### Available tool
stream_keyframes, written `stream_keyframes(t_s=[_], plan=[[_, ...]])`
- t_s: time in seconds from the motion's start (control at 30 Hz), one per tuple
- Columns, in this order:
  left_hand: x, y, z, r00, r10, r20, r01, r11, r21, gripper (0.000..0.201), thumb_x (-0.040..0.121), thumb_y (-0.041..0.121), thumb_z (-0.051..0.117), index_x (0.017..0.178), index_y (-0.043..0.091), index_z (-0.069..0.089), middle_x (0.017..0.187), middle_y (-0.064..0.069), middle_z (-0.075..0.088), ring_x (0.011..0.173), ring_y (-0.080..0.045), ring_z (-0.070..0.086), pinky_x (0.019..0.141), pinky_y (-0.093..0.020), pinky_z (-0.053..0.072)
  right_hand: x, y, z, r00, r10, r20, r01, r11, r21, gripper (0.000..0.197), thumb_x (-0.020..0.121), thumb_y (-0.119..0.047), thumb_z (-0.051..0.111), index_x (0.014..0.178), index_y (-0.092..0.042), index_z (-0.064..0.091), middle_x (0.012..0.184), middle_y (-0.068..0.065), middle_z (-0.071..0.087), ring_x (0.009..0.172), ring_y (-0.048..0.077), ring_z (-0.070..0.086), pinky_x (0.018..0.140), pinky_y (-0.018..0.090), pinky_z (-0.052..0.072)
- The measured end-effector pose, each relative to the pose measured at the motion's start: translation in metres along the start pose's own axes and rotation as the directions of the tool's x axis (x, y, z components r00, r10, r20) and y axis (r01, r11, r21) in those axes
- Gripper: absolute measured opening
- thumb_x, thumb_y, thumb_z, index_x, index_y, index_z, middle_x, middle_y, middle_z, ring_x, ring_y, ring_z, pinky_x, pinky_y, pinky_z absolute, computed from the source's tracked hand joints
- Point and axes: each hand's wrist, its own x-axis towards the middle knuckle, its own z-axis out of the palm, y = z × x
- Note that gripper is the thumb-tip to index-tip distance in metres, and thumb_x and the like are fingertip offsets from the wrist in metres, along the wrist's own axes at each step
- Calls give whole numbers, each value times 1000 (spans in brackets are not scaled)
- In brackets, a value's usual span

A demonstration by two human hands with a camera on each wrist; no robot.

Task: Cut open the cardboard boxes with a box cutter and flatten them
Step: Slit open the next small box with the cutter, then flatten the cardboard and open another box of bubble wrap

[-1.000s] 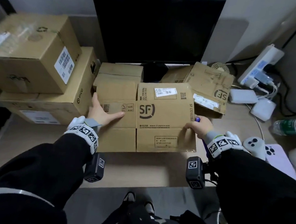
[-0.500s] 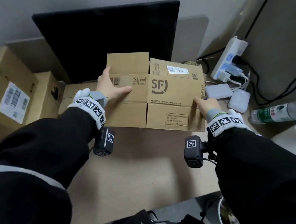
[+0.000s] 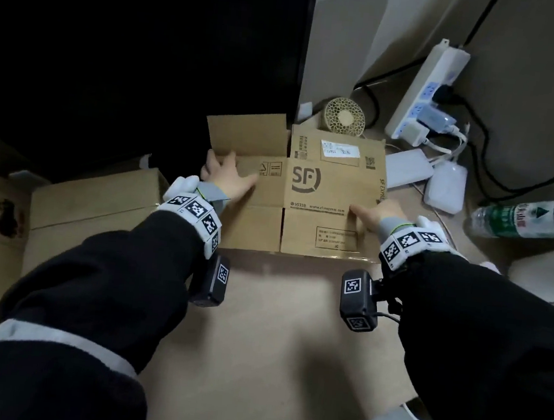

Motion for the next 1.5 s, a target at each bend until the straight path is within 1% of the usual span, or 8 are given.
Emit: stream_keyframes(t_s=[0.07, 0.13, 0.43, 0.63, 0.83, 1.0, 1.17, 1.5], plan=[[4, -14, 16, 987, -61, 146, 59, 998, 19, 87, 86, 57, 57, 153, 25, 12, 160, -11, -10, 144, -41, 9, 117, -48, 16, 5, 6, 12, 998, 54, 30, -51, 996, -71, 29, 75, -24, 74, 92, -6, 59, 102, 10, 65, 100, 30, 62, 85, 30, 48], [3, -24, 27, 974, -89, 209, 80, 996, 51, 98, 80, 58, 65, 154, 28, 7, 159, -9, -14, 144, -40, 12, 116, -48, 19, 6, 10, 21, 998, 60, 30, -58, 995, -87, 39, 78, -17, 73, 111, -2, 58, 116, 13, 63, 108, 30, 60, 83, 28, 44], [-24, -37, 49, 982, -105, 159, 58, 960, 275, 111, 57, 65, 76, 142, 20, 20, 150, -13, 5, 122, -43, 43, 99, -44, 42, 4, 27, 25, 998, 62, 6, -58, 968, -243, 36, 91, -15, 58, 124, -2, 52, 122, 14, 60, 113, 32, 57, 90, 31, 43], [-59, -65, 48, 952, -247, 182, 205, 954, 221, 120, 46, 70, 79, 137, 18, 23, 137, -11, 24, 126, -36, 37, 100, -47, 38, -8, 45, 27, 998, 52, -19, -55, 970, -235, 51, 82, -19, 66, 129, -6, 51, 127, 16, 54, 116, 35, 53, 93, 41, 47], [-81, -56, 27, 957, -245, 155, 189, 932, 308, 75, 79, 45, 64, 139, 13, 32, 152, -14, 9, 135, -38, 28, 104, -45, 35, -43, 18, 31, 994, 21, -110, -53, 954, -295, 64, 78, -19, 72, 129, 2, 41, 135, 21, 29, 112, 38, 48, 98, 41, 43], [-87, -38, -10, 994, -36, 106, 22, 991, 134, 58, 88, 31, 56, 141, 12, 39, 155, -12, 7, 129, -35, 41, 105, -34, 38, -65, -3, 34, 984, -165, -60, 144, 954, -264, 52, 80, -19, 69, 123, 0, 46, 135, 19, 26, 101, 38, 54, 89, 37, 48], [-102, -50, -67, 983, 140, -119, -136, 990, 39, 41, 93, 29, 55, 132, 16, 53, 142, -10, 36, 131, -30, 38, 108, -31, 29, -98, -41, 51, 878, -465, 114, 478, 864, -161, 31, 85, -14, 59, 114, -3, 58, 123, 16, 55, 103, 32, 59, 90, 36, 51], [-111, -153, -93, 951, -272, -144, 279, 960, 32, 53, 91, 39, 55, 139, 20, 44, 150, -13, 25, 135, -38, 27, 110, -41, 26, -144, -77, 124, 703, -534, 470, 658, 739, -144, 17, 91, -21, 52, 103, -12, 61, 95, 7, 59, 84, 24, 53, 71, 28, 42]])
